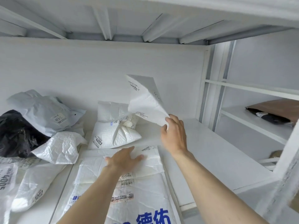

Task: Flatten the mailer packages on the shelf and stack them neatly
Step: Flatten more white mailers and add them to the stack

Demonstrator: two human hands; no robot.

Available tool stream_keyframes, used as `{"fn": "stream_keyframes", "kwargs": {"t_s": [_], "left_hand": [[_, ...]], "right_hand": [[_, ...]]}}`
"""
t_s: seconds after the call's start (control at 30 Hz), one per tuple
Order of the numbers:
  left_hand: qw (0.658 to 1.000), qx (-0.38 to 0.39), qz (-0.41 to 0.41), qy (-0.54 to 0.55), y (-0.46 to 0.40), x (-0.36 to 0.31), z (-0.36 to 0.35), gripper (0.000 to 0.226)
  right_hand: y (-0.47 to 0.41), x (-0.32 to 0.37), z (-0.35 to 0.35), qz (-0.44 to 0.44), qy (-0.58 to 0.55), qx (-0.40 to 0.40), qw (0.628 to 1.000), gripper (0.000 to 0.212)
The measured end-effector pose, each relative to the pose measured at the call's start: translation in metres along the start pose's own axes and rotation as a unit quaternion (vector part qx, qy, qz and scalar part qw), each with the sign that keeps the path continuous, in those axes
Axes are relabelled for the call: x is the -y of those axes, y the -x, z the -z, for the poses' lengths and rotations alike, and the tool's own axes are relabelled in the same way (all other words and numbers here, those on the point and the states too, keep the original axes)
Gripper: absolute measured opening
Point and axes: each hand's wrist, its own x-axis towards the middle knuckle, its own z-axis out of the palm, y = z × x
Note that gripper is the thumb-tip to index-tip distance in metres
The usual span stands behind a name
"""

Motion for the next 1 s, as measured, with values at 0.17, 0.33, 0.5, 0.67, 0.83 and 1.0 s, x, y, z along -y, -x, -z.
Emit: {"fn": "stream_keyframes", "kwargs": {"t_s": [0.17,0.33,0.5,0.67,0.83,1.0], "left_hand": [[0.967,-0.11,-0.061,0.224,0.048,-0.003,0.039,0.061],[0.86,-0.161,0.013,0.484,0.084,0.022,0.086,0.054],[0.779,-0.11,0.015,0.617,0.14,0.058,0.118,0.077],[0.824,-0.024,0.028,0.566,0.176,0.071,0.124,0.06],[0.866,-0.006,0.048,0.498,0.186,0.078,0.099,0.051],[0.85,-0.014,0.07,0.521,0.193,0.083,0.091,0.039]], "right_hand": [[-0.005,0.045,0.071,-0.077,-0.269,-0.072,0.957,0.013],[0.005,0.063,0.103,-0.193,-0.427,-0.028,0.883,0.016],[0.04,0.057,0.105,-0.281,-0.41,0.039,0.867,0.022],[0.085,0.046,0.106,-0.273,-0.314,0.204,0.886,0.007],[0.105,0.044,0.1,-0.259,-0.238,0.272,0.896,0.004],[0.096,0.051,0.099,-0.228,-0.208,0.257,0.916,0.011]]}}
